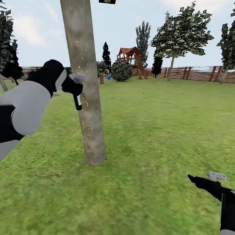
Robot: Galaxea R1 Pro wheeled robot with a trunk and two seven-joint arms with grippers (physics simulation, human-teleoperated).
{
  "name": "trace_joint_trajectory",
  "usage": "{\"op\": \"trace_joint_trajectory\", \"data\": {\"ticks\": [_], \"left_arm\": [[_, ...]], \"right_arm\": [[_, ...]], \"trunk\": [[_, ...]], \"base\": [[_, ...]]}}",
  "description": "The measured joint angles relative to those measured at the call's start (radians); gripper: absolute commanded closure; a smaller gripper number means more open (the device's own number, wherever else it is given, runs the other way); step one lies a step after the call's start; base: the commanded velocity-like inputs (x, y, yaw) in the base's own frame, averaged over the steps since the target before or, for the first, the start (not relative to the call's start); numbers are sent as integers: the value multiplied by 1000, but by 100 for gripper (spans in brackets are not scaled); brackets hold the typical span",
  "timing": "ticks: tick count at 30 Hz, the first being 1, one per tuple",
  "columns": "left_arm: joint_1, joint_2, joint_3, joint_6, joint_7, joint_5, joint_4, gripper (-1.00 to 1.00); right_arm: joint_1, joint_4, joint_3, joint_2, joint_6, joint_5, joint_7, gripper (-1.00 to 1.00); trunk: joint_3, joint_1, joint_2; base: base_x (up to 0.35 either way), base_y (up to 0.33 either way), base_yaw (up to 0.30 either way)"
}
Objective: In the garden, pick up the pesticide atomizer on the floor and spray pesticide onto both trees until each tree trunk is fully covered.
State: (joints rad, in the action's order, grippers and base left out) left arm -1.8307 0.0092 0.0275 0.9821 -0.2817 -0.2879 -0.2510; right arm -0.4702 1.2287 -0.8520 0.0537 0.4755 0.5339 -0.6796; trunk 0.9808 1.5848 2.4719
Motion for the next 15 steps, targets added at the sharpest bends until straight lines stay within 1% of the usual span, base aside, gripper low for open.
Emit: {"op": "trace_joint_trajectory", "data": {"ticks": [3, 5, 8, 10, 11, 15], "left_arm": [[27, 0, 0, -13, 0, 0, 22, 100], [66, 0, 0, -20, 1, -2, 27, 100], [96, 0, 0, -24, 1, -1, 28, 100], [128, 0, 0, -64, 1, 0, 29, 100], [135, 0, 0, -72, 1, 0, 29, 100], [204, 1, 0, -101, 2, -1, 29, 100]], "right_arm": [[0, 0, 0, 0, 0, 0, 0, -100], [0, 0, 0, 0, 0, 0, 0, -100], [0, 0, 0, 0, 0, 0, 0, -100], [0, 0, 0, 0, 0, 0, 0, -100], [0, 0, 1, 0, 0, 0, 0, -100], [1, 0, 1, 0, 0, 0, 0, -100]], "trunk": [[0, 0, 0], [0, 0, 0], [0, 0, 0], [0, 0, 0], [0, 0, 0], [0, 0, 0]], "base": [[0, 0, 0], [0, 0, 0], [0, 0, 0], [0, 0, 0], [0, 0, 0], [0, 0, 0]]}}
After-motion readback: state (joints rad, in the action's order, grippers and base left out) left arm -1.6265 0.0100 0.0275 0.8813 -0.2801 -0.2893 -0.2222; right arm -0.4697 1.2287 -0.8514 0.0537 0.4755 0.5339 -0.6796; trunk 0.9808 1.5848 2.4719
